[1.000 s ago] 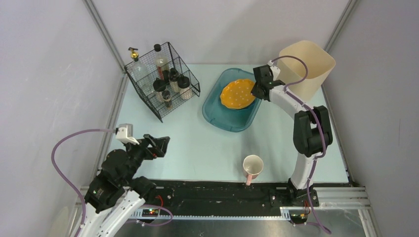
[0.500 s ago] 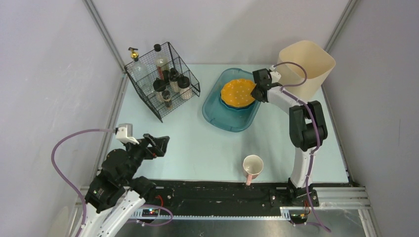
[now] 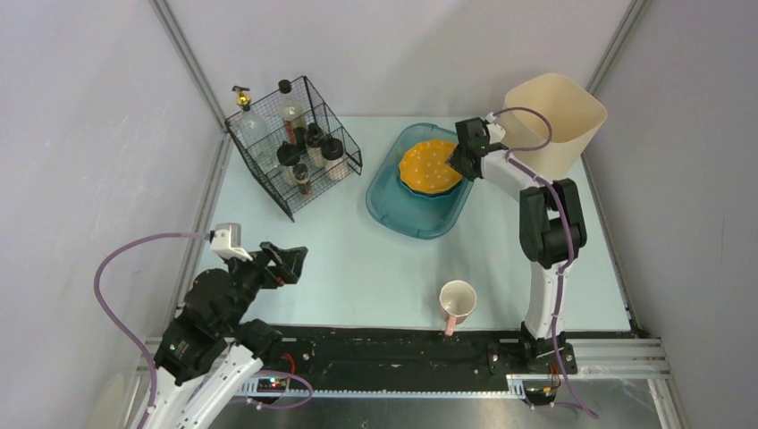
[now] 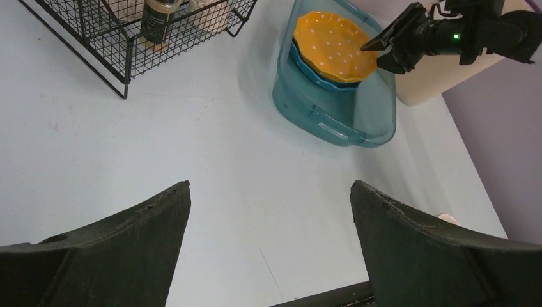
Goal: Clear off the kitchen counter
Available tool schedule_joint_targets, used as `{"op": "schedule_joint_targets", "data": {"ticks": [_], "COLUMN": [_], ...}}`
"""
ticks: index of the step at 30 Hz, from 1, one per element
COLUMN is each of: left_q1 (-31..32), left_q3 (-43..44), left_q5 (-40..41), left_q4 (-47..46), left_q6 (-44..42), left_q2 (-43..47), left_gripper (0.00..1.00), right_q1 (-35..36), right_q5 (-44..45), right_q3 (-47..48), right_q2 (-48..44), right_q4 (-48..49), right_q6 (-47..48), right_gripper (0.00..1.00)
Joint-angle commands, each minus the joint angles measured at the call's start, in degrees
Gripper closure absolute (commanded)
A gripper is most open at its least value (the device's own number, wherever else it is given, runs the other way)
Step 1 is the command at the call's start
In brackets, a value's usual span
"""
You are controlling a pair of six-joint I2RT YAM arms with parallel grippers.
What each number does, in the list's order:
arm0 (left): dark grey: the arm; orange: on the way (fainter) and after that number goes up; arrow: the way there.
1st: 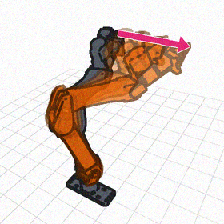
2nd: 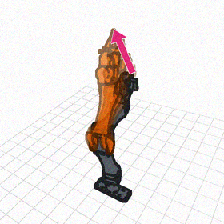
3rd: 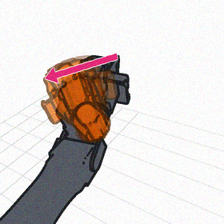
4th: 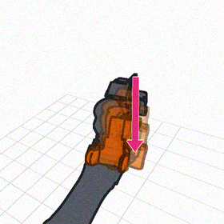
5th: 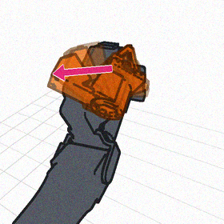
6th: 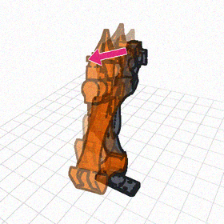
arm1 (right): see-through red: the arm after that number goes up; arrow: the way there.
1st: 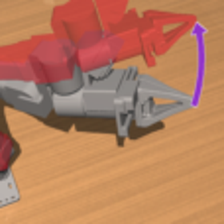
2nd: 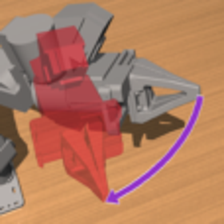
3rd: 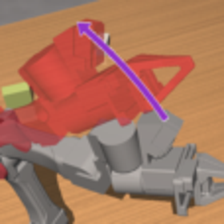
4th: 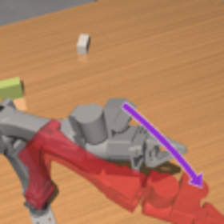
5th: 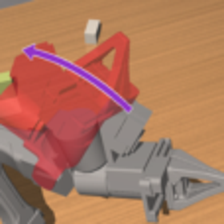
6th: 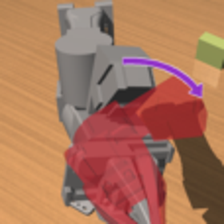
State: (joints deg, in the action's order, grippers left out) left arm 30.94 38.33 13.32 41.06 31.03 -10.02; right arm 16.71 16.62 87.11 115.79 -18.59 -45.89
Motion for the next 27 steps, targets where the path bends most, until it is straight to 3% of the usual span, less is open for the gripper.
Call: {"op": "schedule_joint_targets", "data": {"ticks": [1, 8, 19, 27], "left_q1": [-0.45, -0.43, -0.45, -0.51], "left_q3": [0.24, 0.21, 0.16, 0.16], "left_q5": [-0.53, -0.63, -0.80, -0.80], "left_q4": [-1.52, -1.55, -1.59, -1.59], "left_q6": [-0.62, -0.65, -0.62, -0.68], "left_q2": [-0.39, -0.03, 0.53, 0.72], "left_gripper": [0.02, 0.02, 0.02, 0.02], "right_q1": [-0.11, 0.43, 2.63, 3.39], "right_q5": [-1.37, -2.20, 3.93, 7.00], "right_q3": [7.14, 15.60, 22.70, 21.78], "right_q2": [4.24, 7.99, 11.45, 6.33], "right_q4": [-7.74, -19.29, -30.16, -32.61], "right_q6": [3.91, 9.84, 17.98, 20.81], "right_gripper": [0.49, 0.45, 0.40, 0.39]}}
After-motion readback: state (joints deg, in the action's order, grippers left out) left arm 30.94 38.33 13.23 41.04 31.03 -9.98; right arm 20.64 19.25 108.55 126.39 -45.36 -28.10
